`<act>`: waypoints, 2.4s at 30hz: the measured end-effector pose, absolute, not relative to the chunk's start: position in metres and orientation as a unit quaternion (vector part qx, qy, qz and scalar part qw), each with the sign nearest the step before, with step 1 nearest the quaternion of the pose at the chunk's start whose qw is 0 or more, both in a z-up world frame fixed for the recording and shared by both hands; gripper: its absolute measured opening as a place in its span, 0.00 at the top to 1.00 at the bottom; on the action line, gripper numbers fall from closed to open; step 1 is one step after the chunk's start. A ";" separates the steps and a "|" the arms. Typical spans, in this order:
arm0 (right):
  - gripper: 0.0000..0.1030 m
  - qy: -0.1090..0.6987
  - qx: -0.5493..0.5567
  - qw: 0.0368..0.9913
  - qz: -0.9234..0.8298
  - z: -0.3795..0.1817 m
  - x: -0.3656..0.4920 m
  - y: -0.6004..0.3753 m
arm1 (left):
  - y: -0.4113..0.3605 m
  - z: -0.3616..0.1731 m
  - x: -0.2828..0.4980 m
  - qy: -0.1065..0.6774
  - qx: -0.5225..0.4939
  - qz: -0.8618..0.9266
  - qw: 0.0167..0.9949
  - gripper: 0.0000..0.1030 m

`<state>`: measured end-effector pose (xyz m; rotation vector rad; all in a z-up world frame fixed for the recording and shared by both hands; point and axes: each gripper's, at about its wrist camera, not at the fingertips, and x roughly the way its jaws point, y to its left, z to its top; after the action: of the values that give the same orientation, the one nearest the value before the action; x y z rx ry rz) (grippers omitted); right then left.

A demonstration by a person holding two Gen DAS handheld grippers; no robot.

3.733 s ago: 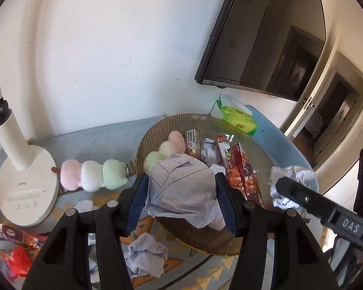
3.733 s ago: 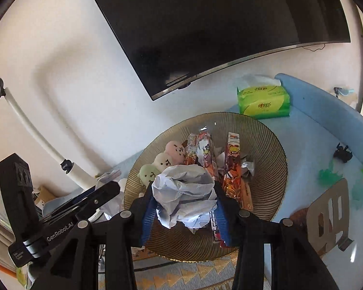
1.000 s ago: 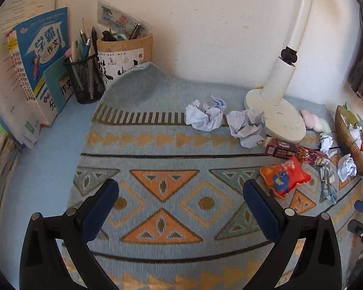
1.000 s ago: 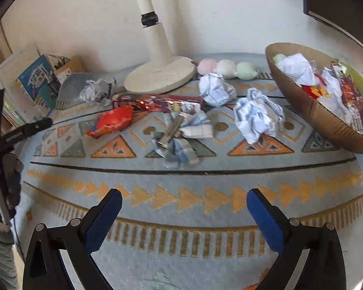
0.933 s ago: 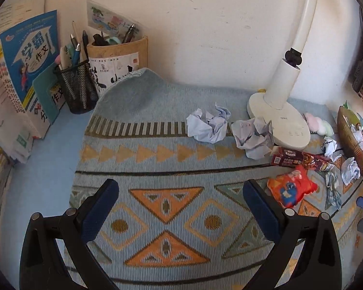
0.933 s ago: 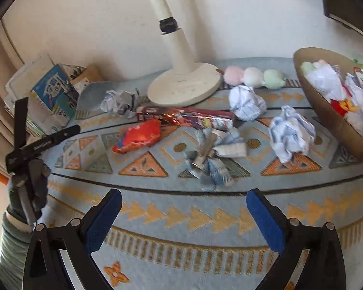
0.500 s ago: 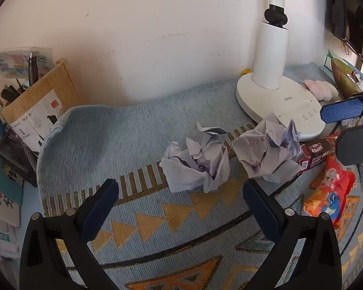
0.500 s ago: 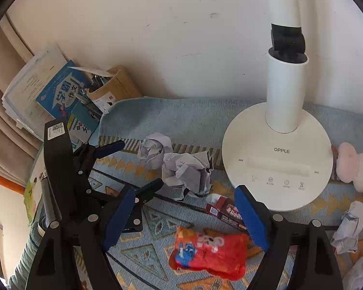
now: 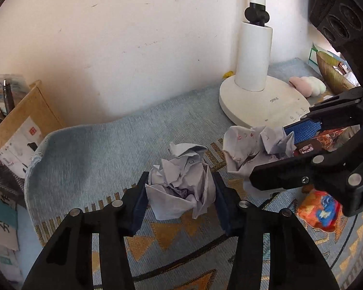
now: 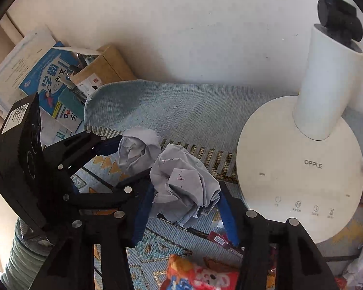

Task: Organize objects
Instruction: 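Grasp a paper ball with the left gripper while the right grasps another, then carry both paper balls toward the gold bowl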

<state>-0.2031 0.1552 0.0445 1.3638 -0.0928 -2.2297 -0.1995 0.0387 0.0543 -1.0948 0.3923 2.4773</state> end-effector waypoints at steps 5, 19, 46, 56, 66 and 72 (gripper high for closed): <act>0.50 -0.035 0.484 0.271 -0.831 0.076 -0.154 0.177 | 0.034 0.080 -0.153 0.104 -0.388 0.898 0.178 0.55; 0.49 -0.014 0.483 0.215 -0.849 0.053 0.032 0.273 | 0.091 0.059 0.015 0.027 -0.414 0.899 0.139 0.55; 0.46 0.012 0.429 0.156 -0.890 0.035 0.052 0.292 | 0.119 0.035 0.013 0.061 -0.425 0.899 0.088 0.49; 0.48 0.031 0.399 0.126 -0.908 0.042 0.060 0.289 | 0.121 0.036 0.015 0.066 -0.420 0.901 0.088 0.51; 0.48 -0.073 0.352 0.075 -0.930 0.088 0.072 0.368 | 0.164 0.093 -0.001 0.062 -0.385 0.904 0.174 0.52; 0.48 -0.097 0.267 -0.061 -0.957 0.156 0.064 0.454 | 0.244 0.143 -0.048 0.061 -0.348 0.898 0.261 0.52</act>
<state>0.0638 0.4536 0.1557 0.8744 -0.3162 -3.1275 -0.0477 0.2440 0.1434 -0.9432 0.1645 2.4317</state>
